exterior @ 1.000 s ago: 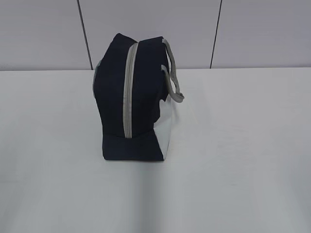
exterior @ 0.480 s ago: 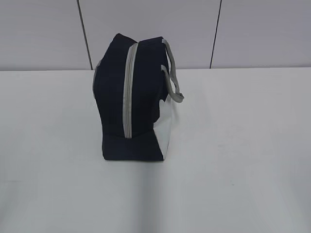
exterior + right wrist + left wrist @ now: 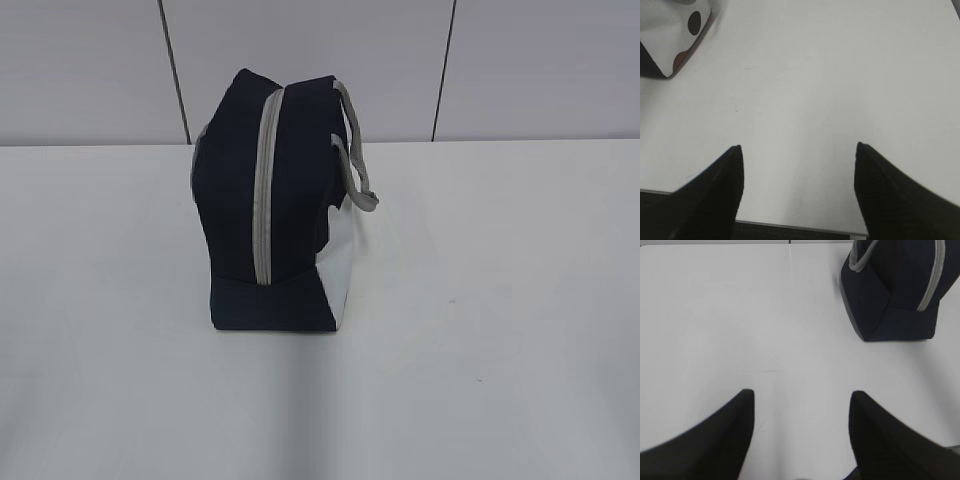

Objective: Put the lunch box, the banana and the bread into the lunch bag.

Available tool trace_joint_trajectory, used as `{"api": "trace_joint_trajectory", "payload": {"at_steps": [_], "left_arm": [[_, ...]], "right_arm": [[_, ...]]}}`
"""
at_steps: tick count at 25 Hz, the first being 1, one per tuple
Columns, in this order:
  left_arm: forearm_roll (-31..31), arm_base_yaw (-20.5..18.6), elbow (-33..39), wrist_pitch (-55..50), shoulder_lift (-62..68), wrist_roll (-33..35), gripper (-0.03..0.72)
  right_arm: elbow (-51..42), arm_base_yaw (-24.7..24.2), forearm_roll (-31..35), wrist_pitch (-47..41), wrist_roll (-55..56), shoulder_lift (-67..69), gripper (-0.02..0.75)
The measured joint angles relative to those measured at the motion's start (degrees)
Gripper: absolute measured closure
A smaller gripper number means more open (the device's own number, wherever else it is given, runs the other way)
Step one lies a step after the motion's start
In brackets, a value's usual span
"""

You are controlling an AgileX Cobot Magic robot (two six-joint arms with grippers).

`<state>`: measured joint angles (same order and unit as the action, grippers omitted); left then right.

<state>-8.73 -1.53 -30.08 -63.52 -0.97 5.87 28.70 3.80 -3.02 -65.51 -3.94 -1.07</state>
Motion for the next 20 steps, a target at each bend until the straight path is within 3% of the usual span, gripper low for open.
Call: {"api": "trace_joint_trajectory", "payload": {"at_steps": [20], "left_arm": [[0.0, 0.0, 0.0, 0.0, 0.0, 0.0, 0.265]], "right_arm": [[0.0, -1.7, 0.0, 0.0, 0.0, 0.0, 0.227]]}}
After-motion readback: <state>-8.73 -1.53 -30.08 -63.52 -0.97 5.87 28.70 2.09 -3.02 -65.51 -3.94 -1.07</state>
